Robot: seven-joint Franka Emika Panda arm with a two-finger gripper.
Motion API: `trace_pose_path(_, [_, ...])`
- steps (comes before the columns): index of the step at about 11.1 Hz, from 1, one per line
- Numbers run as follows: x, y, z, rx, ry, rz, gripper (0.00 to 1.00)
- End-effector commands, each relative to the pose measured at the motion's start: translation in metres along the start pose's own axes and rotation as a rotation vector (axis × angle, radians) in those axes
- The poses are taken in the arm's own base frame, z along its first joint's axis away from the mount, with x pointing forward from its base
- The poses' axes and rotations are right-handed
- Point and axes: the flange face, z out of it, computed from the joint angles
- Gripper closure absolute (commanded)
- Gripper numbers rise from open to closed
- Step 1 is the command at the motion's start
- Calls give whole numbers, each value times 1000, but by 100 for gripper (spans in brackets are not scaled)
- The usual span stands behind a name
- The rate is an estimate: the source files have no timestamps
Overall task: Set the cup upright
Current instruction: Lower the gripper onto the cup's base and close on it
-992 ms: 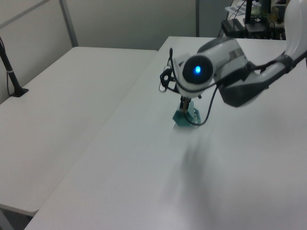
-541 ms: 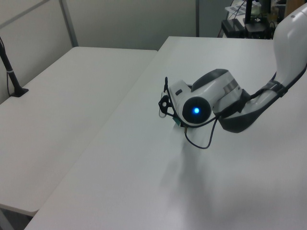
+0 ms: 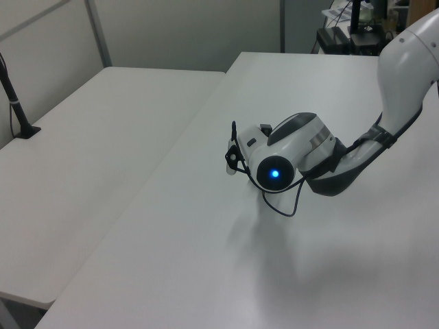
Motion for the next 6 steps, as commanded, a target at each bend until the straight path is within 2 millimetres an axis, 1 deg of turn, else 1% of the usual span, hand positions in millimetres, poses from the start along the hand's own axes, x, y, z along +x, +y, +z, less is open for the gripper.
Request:
trace_pose_path(1, [-4, -6, 19, -13, 21, -19, 27])
trace_pose_path(2, [-9, -13, 24, -24, 21, -37, 49])
trace_pose_path(4, [-12, -16, 27, -37, 23, -52, 95])
trace_pose_path(5, [-13, -17, 27, -38, 23, -54, 100])
trace_pose_path(6, [-14, -18, 27, -39, 22, -62, 100])
